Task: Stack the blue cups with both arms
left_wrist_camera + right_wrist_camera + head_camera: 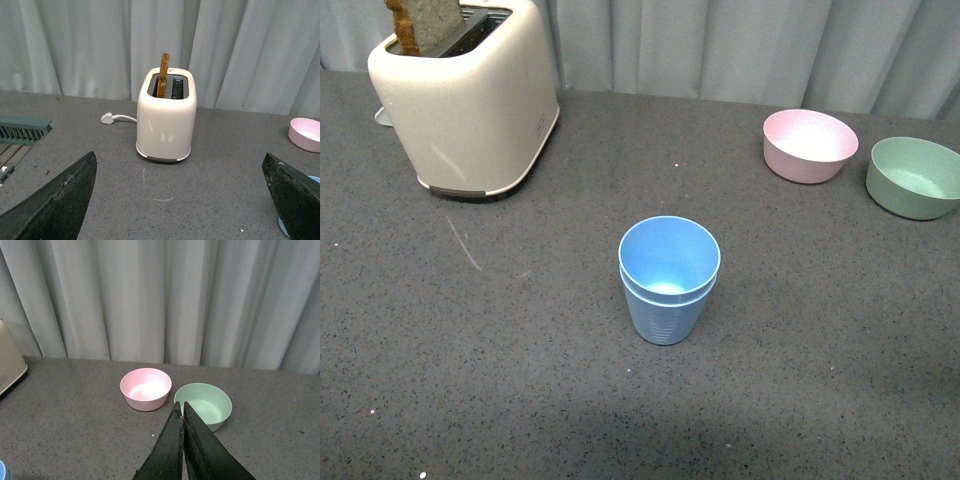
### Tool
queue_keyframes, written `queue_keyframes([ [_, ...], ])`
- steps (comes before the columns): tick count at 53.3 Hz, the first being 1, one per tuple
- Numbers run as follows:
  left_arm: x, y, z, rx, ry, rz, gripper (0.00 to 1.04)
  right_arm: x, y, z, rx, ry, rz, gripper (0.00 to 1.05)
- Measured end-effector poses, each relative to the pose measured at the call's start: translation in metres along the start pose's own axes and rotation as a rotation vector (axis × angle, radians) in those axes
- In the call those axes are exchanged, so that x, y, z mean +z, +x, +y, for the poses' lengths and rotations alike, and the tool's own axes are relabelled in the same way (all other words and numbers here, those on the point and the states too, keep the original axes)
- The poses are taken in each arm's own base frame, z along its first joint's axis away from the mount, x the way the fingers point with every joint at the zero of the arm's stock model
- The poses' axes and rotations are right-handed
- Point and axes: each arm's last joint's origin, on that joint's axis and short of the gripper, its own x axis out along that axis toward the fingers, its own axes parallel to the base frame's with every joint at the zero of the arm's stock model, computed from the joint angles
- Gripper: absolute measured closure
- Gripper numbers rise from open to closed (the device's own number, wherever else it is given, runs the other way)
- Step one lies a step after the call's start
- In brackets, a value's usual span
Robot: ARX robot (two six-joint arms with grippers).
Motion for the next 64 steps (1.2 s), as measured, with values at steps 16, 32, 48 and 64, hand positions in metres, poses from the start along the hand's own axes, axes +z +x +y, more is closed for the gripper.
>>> queue_keyframes([
  [16,0.0,0.0,0.0,0.0,0.0,0.0,0.07,0.0,-0.024,-0.014,-0.004,0.002,-0.001,1.04],
  [32,0.0,0.0,0.0,0.0,0.0,0.0,0.07,0.002,-0.038,-0.014,-0.001,0.002,-0.011,1.04],
  [48,0.0,0.0,0.0,0.0,0.0,0.0,0.07,0.005,-0.05,-0.014,-0.001,0.002,-0.022,1.04],
  [64,0.0,0.0,0.0,0.0,0.0,0.0,0.07,0.006,-0.058,-0.014,-0.001,0.002,-0.025,1.04],
])
